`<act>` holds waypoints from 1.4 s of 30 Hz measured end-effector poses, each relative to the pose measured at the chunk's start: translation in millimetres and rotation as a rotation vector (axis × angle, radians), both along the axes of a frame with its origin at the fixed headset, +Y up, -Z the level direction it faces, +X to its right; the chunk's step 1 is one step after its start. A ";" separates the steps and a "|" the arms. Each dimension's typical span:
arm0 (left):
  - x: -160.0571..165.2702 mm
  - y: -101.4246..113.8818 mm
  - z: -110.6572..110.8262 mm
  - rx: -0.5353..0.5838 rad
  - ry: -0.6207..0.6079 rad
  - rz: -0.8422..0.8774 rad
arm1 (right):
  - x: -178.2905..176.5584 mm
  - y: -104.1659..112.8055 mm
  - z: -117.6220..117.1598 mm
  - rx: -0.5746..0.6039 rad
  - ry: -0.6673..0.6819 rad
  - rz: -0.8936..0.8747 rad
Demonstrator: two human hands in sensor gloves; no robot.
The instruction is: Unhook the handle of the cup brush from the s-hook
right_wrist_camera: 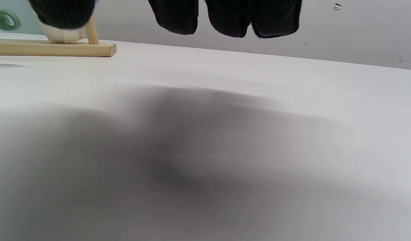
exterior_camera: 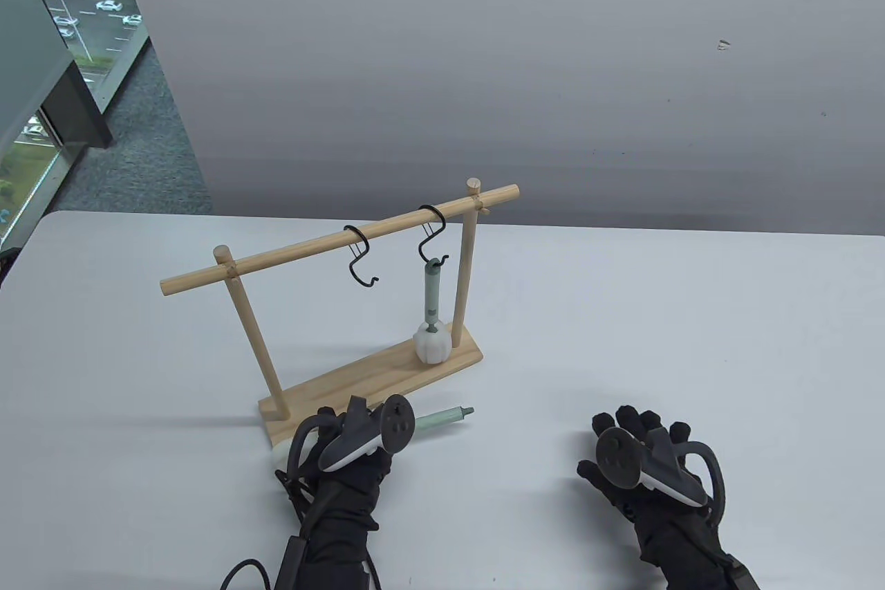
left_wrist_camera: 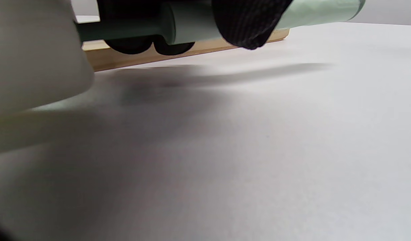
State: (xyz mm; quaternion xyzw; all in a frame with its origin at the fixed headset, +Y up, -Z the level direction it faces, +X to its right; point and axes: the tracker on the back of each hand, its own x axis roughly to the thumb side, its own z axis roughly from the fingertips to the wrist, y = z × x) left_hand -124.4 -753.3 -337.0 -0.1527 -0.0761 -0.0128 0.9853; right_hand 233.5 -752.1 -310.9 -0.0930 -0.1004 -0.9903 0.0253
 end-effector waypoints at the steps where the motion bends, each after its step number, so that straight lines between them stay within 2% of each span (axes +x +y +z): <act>1: -0.2 -0.9 -0.1 -0.006 0.000 -0.006 | 0.0 0.0 0.0 0.000 0.000 0.000; 27: -1.9 -0.7 0.1 -0.008 0.006 -0.013 | -0.4 -0.2 0.3 -0.006 0.000 0.001; 30: -2.1 2.8 1.3 0.004 0.008 0.002 | -0.3 0.0 0.2 -0.006 -0.001 -0.001; 33: -1.1 12.3 4.8 0.062 0.004 0.044 | -0.4 -0.2 0.1 -0.007 0.000 -0.008; 35: -0.9 22.0 8.3 0.118 0.001 0.121 | -0.9 0.2 -0.1 -0.004 0.005 -0.031; 38: -2.9 35.8 16.2 0.213 0.004 0.388 | -3.4 1.7 -0.5 0.000 0.019 -0.102; 42: -6.4 44.0 29.8 0.331 0.047 0.880 | -11.6 9.3 -0.7 0.032 0.041 -0.251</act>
